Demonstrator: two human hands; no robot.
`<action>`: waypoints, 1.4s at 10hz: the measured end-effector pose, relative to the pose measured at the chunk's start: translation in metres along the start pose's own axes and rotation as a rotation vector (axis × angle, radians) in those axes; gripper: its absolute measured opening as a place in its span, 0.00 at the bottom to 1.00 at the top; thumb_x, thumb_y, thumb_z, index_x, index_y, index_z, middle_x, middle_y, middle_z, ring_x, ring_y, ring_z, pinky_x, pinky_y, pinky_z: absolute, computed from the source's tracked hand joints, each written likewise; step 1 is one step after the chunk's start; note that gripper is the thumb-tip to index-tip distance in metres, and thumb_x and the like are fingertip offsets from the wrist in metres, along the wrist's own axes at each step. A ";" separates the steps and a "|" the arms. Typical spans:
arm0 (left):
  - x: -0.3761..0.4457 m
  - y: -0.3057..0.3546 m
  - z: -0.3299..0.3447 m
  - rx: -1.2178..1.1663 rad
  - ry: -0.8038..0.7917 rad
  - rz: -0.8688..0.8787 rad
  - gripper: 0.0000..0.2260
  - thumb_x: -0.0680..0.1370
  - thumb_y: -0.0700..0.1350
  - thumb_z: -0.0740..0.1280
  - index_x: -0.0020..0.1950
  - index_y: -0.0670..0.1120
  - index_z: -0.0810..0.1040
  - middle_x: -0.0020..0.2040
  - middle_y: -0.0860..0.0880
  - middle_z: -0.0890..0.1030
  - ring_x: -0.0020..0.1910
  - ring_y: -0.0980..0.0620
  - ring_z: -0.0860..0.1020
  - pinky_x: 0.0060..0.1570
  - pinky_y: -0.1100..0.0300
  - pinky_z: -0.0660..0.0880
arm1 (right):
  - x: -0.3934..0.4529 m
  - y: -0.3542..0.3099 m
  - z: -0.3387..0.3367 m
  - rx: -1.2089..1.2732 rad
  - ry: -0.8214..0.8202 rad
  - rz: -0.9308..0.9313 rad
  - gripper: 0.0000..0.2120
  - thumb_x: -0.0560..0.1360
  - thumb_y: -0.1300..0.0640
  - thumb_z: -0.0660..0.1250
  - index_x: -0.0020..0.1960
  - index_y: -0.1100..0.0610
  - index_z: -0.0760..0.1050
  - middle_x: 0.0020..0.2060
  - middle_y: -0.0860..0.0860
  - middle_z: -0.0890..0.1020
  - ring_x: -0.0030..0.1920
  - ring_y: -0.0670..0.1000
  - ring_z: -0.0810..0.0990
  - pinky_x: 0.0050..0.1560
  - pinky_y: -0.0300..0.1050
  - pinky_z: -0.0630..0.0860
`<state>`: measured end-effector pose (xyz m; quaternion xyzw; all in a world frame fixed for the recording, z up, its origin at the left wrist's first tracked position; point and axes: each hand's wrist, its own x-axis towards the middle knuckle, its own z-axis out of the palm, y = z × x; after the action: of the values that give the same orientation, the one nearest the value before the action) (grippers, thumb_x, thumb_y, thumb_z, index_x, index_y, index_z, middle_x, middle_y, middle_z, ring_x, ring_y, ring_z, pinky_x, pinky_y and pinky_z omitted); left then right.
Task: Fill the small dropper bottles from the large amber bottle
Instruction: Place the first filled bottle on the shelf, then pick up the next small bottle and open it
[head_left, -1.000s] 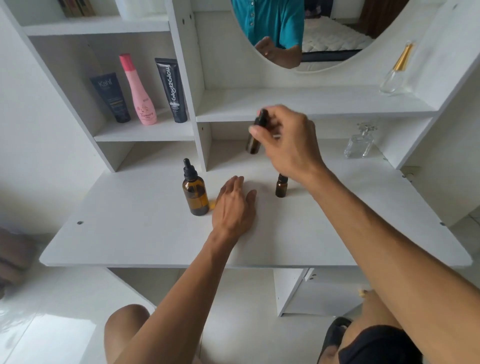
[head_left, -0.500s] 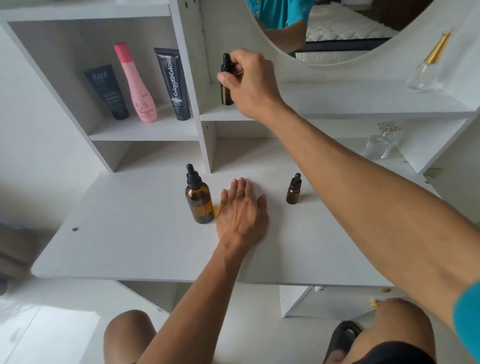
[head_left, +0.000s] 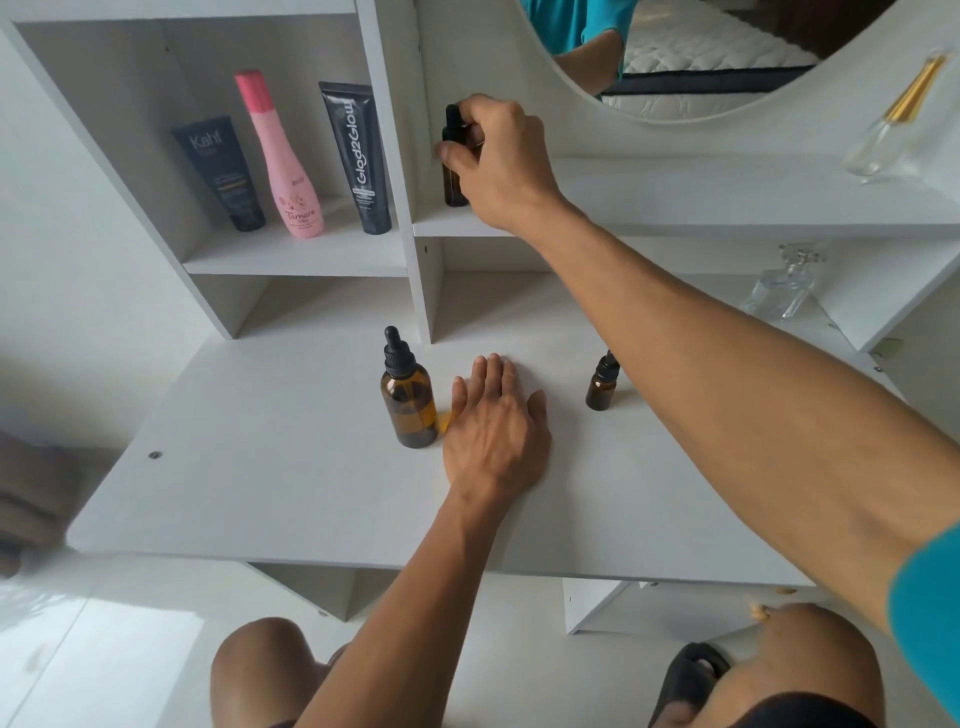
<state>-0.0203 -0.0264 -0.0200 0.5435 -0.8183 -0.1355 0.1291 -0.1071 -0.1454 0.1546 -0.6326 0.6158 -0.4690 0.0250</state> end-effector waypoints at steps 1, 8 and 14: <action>0.000 0.000 0.000 0.000 0.001 0.000 0.28 0.85 0.55 0.48 0.82 0.42 0.51 0.83 0.45 0.51 0.82 0.48 0.46 0.80 0.50 0.43 | -0.001 0.001 0.001 0.003 0.003 -0.002 0.12 0.76 0.56 0.72 0.57 0.61 0.79 0.51 0.54 0.85 0.52 0.54 0.83 0.53 0.46 0.80; -0.005 -0.002 -0.002 -0.009 0.027 0.016 0.27 0.85 0.54 0.51 0.81 0.42 0.56 0.82 0.46 0.56 0.82 0.49 0.50 0.80 0.51 0.46 | -0.127 0.027 -0.091 -0.008 0.188 0.027 0.10 0.73 0.61 0.72 0.54 0.61 0.81 0.44 0.53 0.84 0.41 0.49 0.81 0.47 0.37 0.79; -0.006 -0.007 0.003 -0.048 0.109 0.034 0.23 0.82 0.53 0.53 0.72 0.42 0.70 0.76 0.46 0.70 0.78 0.48 0.61 0.78 0.49 0.56 | -0.202 0.083 -0.061 -0.040 0.031 0.399 0.08 0.74 0.58 0.74 0.51 0.60 0.80 0.43 0.52 0.85 0.46 0.51 0.83 0.49 0.39 0.74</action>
<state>-0.0130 -0.0230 -0.0252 0.5328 -0.8157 -0.1229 0.1887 -0.1674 0.0302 0.0247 -0.4911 0.7384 -0.4521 0.0952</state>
